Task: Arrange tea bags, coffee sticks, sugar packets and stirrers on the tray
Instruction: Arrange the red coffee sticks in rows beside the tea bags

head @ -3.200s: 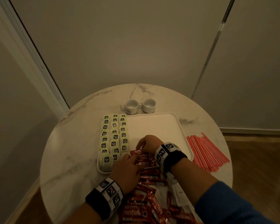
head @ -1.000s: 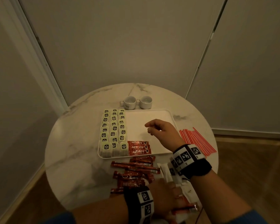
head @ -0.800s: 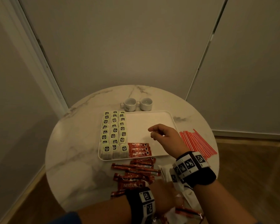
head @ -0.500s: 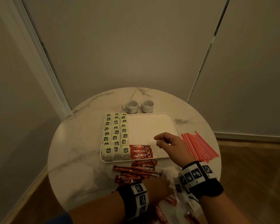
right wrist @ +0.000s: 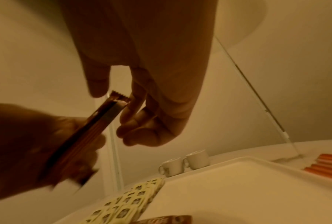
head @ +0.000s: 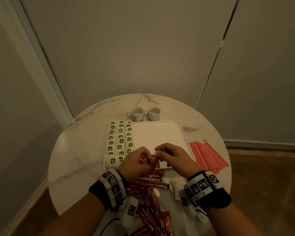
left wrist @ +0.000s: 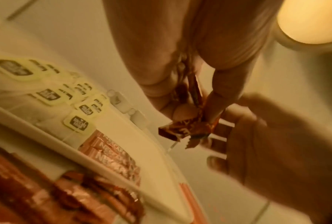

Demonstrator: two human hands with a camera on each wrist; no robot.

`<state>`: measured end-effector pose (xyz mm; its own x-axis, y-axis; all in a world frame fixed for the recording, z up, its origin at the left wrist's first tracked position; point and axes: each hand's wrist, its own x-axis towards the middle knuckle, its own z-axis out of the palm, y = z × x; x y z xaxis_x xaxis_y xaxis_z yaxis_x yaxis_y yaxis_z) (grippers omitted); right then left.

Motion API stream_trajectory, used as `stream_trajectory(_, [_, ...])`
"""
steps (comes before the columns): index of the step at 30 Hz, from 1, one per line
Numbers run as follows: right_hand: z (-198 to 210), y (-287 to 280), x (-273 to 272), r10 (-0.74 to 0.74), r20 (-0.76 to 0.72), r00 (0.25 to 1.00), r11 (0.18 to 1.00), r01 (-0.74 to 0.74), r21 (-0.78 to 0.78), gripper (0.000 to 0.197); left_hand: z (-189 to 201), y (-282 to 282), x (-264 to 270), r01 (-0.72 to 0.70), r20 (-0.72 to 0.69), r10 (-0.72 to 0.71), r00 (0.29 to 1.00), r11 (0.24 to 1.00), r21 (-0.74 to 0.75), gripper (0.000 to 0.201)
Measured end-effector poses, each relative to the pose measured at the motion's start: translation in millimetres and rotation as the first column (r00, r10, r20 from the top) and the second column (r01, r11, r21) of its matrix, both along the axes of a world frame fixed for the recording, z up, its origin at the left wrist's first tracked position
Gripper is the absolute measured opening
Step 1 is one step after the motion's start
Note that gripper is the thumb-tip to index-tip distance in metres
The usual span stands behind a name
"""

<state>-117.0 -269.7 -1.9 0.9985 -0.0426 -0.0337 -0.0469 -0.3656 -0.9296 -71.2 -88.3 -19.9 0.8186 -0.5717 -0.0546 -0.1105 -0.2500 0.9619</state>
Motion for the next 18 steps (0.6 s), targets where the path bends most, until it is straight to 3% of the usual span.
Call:
stream_trajectory(3, [-0.7,15.3,1.3,0.026,-0.002,1.000,0.993,-0.025,0.115,0.018,8.8,8.7,8.2,-0.081,-0.213,0.040,0.976,0.979,-0.186,0.028])
stream_trajectory(6, [0.5,21.4,9.4,-0.092,0.012,0.996,0.961,0.085,0.263,0.008,14.2,12.5,10.9,-0.205,-0.396,0.050,0.917,0.911,-0.358,0.028])
stream_trajectory(10, [7.3,24.7,16.1,-0.120,0.014,0.993,0.880,0.100,0.465,0.009,19.0,20.2,16.3,-0.376,-0.526,0.091,0.845,0.802,-0.465,0.030])
stream_trajectory(12, [10.7,29.4,16.7,-0.080,-0.009,0.997,0.910,0.077,0.408,0.016,20.6,22.8,17.6,-0.414,-0.570,0.073,0.818,0.763,-0.497,0.033])
stream_trajectory(14, [12.2,36.9,16.5,-0.017,-0.035,0.999,0.957,0.027,0.290,0.007,21.7,23.3,18.1,-0.437,-0.595,0.061,0.801,0.740,-0.512,0.034])
stream_trajectory(18, [13.6,47.5,15.6,0.118,-0.010,0.993,0.987,-0.116,0.114,0.011,21.7,22.2,21.3,-0.446,-0.595,0.075,0.800,0.738,-0.507,0.036])
